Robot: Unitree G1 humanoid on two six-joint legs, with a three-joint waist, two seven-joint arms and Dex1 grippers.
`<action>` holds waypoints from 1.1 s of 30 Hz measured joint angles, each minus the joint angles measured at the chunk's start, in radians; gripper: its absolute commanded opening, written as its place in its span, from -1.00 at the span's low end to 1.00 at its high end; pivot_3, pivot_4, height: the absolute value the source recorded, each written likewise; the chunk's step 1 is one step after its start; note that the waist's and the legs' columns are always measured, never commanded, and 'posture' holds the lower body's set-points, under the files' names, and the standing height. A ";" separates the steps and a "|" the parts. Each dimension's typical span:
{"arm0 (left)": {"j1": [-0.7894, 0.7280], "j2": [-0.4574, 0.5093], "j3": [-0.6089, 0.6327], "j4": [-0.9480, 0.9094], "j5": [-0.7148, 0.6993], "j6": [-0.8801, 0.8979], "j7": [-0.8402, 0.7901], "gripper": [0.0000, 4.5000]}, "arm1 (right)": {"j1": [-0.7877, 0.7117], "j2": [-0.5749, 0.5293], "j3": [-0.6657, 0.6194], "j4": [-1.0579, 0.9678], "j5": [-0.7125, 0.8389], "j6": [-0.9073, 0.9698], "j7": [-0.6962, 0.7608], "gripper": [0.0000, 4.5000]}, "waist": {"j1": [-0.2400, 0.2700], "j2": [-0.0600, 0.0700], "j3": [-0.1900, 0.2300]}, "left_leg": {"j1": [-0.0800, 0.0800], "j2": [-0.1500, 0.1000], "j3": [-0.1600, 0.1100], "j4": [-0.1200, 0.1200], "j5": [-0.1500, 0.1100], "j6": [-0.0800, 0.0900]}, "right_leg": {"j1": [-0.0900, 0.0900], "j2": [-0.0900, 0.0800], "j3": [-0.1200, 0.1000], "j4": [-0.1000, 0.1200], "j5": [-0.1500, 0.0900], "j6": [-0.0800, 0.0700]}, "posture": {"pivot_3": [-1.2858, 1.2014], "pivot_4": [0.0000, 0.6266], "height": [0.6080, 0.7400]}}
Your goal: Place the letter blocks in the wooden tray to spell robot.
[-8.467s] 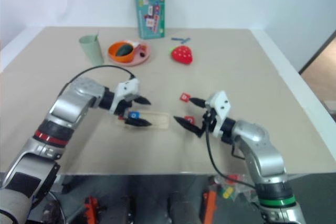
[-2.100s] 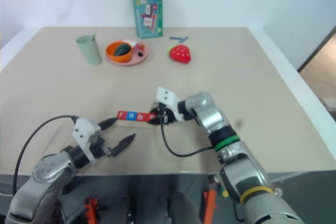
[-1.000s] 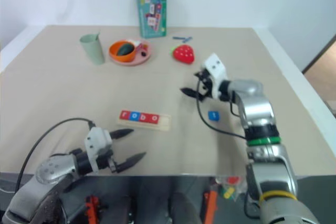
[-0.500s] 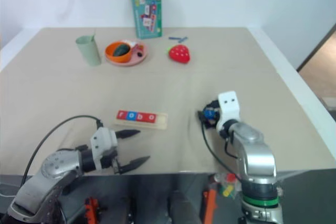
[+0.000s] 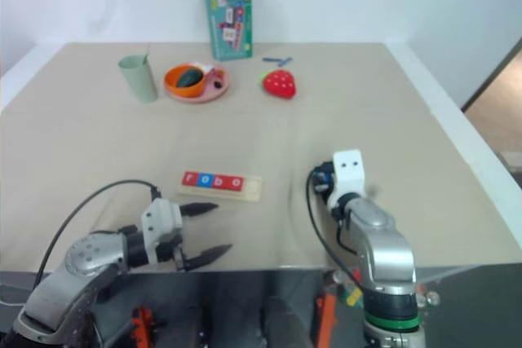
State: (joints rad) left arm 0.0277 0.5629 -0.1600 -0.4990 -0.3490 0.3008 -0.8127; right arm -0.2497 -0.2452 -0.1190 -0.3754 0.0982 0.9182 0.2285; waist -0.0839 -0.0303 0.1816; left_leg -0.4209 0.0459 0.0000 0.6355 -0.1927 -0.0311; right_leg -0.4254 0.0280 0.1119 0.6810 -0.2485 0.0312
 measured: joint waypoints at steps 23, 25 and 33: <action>0.040 -0.003 0.000 0.008 0.016 -0.011 0.019 1.00 | -0.049 0.080 0.185 -0.067 0.065 0.112 -0.013 0.49 | -0.003 0.000 0.000 | -0.001 0.001 -0.001 -0.001 0.000 0.000 | -0.001 0.001 -0.001 0.000 -0.001 -0.001 | 0.03 -0.52 1.00; 0.041 -0.002 0.000 0.008 0.016 -0.011 0.019 1.00 | -0.074 0.069 0.168 -0.065 0.078 0.121 -0.005 0.75 | -0.003 0.000 0.000 | -0.001 0.001 -0.001 -0.001 0.000 0.000 | -0.001 0.001 -0.001 0.000 -0.001 -0.001 | 0.03 -0.52 1.00; 0.033 -0.002 0.000 0.010 0.018 -0.021 0.017 1.00 | -0.288 -0.208 0.107 0.048 0.195 0.071 0.275 0.98 | -0.002 0.000 0.001 | -0.001 0.000 0.000 -0.001 0.000 0.000 | -0.001 0.000 -0.001 -0.001 -0.001 -0.001 | 0.03 -0.52 1.00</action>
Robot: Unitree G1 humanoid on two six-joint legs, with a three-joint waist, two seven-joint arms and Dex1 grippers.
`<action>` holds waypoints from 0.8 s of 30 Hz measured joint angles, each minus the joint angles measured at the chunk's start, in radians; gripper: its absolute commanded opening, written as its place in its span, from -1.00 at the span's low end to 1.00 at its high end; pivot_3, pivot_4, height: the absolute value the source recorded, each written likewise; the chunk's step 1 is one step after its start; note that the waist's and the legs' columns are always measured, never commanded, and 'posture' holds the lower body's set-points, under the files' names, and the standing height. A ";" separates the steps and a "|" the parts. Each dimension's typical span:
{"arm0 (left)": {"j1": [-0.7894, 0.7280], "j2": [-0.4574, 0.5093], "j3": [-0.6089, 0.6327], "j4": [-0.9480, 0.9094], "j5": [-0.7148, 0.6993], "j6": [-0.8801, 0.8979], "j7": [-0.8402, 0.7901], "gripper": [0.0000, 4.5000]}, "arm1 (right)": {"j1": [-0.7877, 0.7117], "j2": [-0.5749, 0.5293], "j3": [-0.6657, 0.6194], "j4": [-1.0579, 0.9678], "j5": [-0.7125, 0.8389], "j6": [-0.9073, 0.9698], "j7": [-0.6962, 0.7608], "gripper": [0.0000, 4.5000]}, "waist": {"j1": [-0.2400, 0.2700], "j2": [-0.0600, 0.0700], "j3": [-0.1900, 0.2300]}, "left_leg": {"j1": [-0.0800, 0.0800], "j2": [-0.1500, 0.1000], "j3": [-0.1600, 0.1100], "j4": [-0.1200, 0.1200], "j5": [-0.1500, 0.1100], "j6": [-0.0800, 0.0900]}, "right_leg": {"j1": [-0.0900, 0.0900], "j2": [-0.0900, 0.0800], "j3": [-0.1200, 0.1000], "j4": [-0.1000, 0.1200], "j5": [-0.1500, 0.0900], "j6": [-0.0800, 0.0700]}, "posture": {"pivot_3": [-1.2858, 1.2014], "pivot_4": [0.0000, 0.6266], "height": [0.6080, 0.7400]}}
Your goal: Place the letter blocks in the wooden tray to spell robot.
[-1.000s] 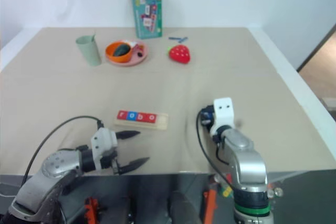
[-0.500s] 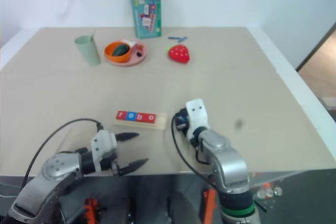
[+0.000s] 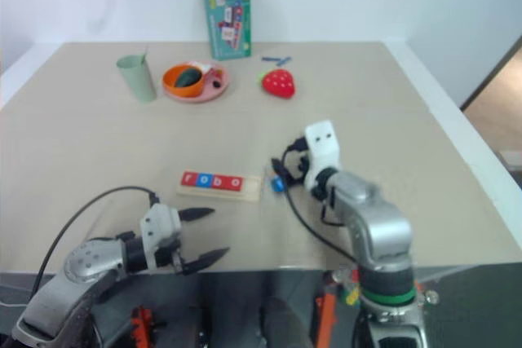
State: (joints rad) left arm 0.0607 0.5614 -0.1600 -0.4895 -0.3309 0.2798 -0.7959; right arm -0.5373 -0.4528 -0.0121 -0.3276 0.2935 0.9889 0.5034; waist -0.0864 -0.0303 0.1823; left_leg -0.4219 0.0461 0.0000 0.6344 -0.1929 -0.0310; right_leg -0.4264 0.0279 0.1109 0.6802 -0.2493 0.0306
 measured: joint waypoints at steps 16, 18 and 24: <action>-0.018 -0.017 0.011 0.006 -0.026 0.003 0.000 1.00 | -0.323 -0.113 0.286 0.967 -0.167 -1.004 0.827 0.98 | -0.002 -0.001 0.001 | 0.001 0.001 0.000 0.000 -0.002 0.003 | 0.002 0.002 0.000 0.000 0.002 0.004 | 0.03 -0.52 1.00; -0.006 -0.012 0.012 -0.005 -0.026 0.005 0.004 1.00 | -0.343 -0.092 0.288 1.055 -0.190 -1.068 0.859 0.75 | 0.000 -0.001 0.001 | 0.001 0.000 0.000 0.000 -0.002 0.003 | 0.002 0.001 0.000 0.000 0.002 0.005 | 0.03 -0.52 1.00; 0.015 -0.003 0.014 -0.030 -0.025 0.013 0.025 1.00 | -0.350 -0.067 0.288 1.153 -0.207 -1.193 0.930 -0.18 | 0.007 0.000 0.001 | 0.003 0.000 0.000 0.001 -0.002 0.003 | 0.004 0.000 0.000 0.000 0.002 0.005 | 0.03 -0.52 1.00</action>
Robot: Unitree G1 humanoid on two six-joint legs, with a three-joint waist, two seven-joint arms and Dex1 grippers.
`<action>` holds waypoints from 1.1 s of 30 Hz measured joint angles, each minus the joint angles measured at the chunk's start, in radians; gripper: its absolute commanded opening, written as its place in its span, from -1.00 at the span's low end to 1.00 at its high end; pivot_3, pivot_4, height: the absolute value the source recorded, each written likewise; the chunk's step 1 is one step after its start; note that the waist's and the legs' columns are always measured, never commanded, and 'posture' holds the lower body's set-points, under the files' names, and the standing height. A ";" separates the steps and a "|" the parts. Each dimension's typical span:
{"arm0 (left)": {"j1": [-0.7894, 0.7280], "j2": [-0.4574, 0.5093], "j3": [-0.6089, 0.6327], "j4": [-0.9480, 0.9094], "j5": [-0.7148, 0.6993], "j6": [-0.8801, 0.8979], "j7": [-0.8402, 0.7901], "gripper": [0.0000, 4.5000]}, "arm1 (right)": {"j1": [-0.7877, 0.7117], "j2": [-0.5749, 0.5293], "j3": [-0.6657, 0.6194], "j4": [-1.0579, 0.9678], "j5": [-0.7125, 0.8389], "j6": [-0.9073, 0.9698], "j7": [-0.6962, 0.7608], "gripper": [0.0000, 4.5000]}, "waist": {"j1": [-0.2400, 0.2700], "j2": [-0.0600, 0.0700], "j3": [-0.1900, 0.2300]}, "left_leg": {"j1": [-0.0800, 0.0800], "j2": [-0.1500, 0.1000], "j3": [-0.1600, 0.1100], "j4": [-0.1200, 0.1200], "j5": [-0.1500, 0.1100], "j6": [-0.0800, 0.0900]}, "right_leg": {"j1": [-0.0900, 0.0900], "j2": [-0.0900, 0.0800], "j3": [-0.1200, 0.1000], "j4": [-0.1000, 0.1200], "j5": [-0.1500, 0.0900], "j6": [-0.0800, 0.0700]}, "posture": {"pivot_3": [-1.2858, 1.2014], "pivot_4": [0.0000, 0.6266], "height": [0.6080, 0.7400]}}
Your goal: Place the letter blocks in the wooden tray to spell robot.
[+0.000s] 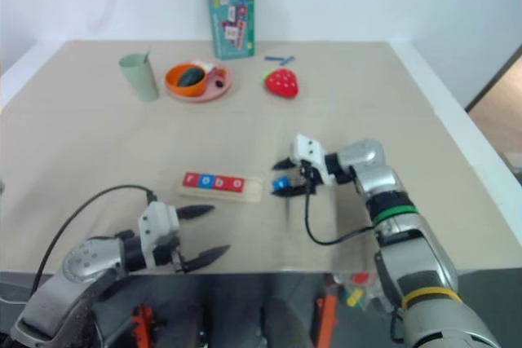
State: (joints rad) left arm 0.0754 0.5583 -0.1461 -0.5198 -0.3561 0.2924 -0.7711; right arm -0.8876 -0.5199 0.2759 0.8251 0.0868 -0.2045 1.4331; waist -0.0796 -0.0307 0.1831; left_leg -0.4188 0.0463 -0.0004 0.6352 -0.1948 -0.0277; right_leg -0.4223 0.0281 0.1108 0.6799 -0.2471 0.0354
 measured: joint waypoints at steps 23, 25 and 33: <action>-0.012 0.006 -0.001 -0.003 -0.001 0.013 -0.003 1.00 | -0.002 -0.010 -0.048 -0.057 0.010 0.092 0.042 0.54 | 0.000 0.000 0.000 | 0.013 0.000 0.002 -0.003 0.000 0.000 | 0.010 0.000 0.002 0.000 -0.004 -0.005 | 0.03 -0.52 1.00; -0.020 0.006 -0.002 -0.001 -0.001 0.013 -0.004 1.00 | -0.002 -0.010 -0.048 -0.026 -0.005 0.057 0.028 0.54 | 0.000 0.000 0.000 | 0.013 0.000 0.002 -0.003 0.000 0.000 | 0.010 0.000 0.002 0.000 -0.004 -0.005 | 0.03 -0.52 1.00; -0.036 0.004 -0.002 0.000 -0.002 0.013 -0.003 1.00 | -0.029 0.009 -0.046 0.133 -0.056 -0.057 -0.004 0.43 | -0.004 0.000 0.000 | 0.014 0.000 0.002 -0.002 0.000 0.000 | 0.010 0.000 0.002 0.000 -0.004 -0.005 | 0.03 -0.52 1.00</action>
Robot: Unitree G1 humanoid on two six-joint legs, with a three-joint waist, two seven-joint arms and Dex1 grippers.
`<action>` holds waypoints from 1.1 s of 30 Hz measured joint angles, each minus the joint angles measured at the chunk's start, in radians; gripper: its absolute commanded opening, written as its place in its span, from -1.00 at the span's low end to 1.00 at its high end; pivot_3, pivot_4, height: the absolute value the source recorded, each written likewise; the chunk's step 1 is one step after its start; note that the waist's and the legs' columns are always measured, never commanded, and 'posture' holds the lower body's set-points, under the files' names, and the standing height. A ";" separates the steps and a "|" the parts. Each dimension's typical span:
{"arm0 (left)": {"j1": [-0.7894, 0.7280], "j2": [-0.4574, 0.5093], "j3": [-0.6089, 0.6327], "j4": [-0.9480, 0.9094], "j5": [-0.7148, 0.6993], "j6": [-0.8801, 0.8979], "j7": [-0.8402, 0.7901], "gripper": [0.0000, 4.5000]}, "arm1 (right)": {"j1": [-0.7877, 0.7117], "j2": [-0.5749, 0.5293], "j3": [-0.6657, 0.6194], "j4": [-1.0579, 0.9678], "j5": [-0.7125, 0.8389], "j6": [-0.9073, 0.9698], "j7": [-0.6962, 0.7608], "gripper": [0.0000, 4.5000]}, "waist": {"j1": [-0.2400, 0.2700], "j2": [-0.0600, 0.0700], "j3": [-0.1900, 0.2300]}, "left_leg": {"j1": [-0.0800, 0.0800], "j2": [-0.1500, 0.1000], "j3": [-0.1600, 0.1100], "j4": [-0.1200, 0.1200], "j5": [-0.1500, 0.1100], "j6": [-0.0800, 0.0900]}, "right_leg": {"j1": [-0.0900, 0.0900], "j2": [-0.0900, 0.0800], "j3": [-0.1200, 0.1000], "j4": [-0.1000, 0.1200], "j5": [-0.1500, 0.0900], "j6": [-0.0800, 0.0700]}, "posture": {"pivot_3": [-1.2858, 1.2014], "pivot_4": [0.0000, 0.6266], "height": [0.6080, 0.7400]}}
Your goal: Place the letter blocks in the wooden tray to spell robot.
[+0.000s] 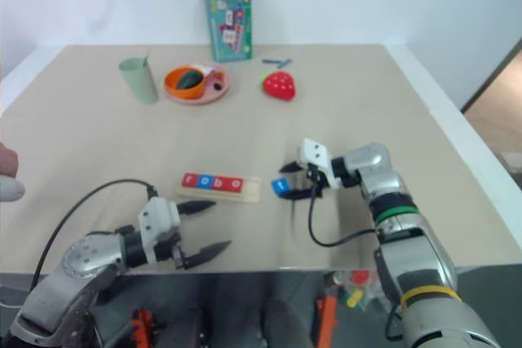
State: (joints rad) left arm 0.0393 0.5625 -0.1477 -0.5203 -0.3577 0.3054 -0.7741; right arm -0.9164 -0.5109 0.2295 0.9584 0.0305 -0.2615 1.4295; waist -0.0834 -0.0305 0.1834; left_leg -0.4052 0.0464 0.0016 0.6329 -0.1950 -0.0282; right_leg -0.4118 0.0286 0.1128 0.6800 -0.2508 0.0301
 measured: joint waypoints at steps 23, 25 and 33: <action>0.048 0.000 0.016 -0.002 0.000 0.002 0.026 1.00 | 0.093 0.013 -0.037 -0.387 0.074 0.369 -0.019 -0.47 | -0.001 0.000 0.000 | -0.001 0.000 -0.001 -0.001 0.000 -0.001 | -0.001 0.000 -0.001 0.000 -0.001 0.001 | 0.03 -0.52 1.00; 0.048 -0.001 0.019 -0.002 0.001 0.002 0.026 1.00 | 0.132 0.015 -0.033 -0.506 0.081 0.461 -0.050 -0.47 | 0.001 0.000 0.000 | -0.001 0.000 -0.002 -0.001 0.000 -0.001 | -0.001 0.000 -0.001 0.000 -0.001 0.000 | 0.03 -0.52 1.00; 0.026 -0.004 0.019 -0.001 0.003 0.002 0.023 1.00 | 0.209 0.035 0.022 -0.661 0.054 0.564 -0.171 -0.47 | 0.003 0.000 0.000 | -0.003 0.000 0.000 -0.001 0.000 -0.001 | -0.003 0.000 0.000 0.000 -0.001 -0.001 | 0.03 -0.52 1.00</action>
State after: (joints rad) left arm 0.0657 0.5582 -0.1286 -0.5211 -0.3544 0.3074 -0.7506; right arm -0.7073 -0.4754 0.2515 0.2977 0.0841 0.3023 1.2580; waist -0.0806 -0.0303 0.1835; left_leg -0.4077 0.0463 0.0015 0.6323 -0.1955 -0.0291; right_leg -0.4148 0.0282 0.1123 0.6804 -0.2521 0.0296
